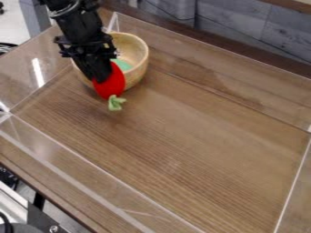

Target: Move the red fruit to the left

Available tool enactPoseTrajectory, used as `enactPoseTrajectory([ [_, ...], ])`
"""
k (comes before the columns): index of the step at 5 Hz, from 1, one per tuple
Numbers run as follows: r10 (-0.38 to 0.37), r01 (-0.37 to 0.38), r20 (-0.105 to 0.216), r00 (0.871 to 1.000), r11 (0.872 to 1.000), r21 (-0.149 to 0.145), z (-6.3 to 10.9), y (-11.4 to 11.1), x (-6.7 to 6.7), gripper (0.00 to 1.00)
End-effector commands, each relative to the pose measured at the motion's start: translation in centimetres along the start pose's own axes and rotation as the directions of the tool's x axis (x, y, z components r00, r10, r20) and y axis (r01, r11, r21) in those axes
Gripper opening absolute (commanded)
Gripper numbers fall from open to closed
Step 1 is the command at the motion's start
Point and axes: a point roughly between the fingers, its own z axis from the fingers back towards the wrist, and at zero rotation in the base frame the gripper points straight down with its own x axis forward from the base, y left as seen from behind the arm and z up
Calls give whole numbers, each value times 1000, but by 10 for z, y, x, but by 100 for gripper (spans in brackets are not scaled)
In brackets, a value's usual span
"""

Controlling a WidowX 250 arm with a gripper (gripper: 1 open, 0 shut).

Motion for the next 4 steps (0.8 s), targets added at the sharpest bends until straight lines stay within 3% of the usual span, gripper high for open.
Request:
enactPoseTrajectory([
  [1, 39, -41, 53, 998, 999, 36, 17, 20, 10, 0],
  [2, 63, -66, 59, 996, 997, 36, 22, 32, 12, 0],
  [4, 209, -214, 97, 973, 976, 47, 11, 39, -1, 0],
])
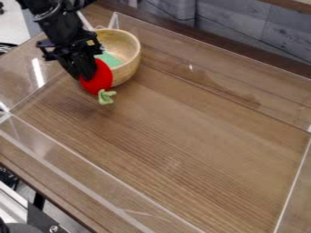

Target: Move the red fruit to the left

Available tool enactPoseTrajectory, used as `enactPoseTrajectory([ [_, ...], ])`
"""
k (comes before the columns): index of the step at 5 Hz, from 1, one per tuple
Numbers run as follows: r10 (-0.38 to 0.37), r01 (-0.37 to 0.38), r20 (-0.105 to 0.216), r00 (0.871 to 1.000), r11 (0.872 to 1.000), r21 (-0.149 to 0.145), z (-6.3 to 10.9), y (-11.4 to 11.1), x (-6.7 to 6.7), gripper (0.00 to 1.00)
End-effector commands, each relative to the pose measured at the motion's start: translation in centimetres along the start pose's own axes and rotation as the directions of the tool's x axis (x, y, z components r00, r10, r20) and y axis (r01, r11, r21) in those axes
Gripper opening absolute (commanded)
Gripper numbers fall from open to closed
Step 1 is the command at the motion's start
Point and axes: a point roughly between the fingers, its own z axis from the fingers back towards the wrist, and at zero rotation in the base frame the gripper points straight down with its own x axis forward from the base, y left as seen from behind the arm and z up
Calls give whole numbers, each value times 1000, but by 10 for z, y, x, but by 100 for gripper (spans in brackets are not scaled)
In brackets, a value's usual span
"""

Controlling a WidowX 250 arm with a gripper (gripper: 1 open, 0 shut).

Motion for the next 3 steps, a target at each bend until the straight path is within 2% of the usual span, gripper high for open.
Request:
enactPoseTrajectory([
  [1, -14, 14, 33, 999, 1000, 13, 8, 8, 14, 0],
  [2, -50, 50, 21, 999, 999, 2, 4, 9, 23, 0],
  [3, -41, 41, 22, 999, 999, -1, -11, 9, 21, 0],
])
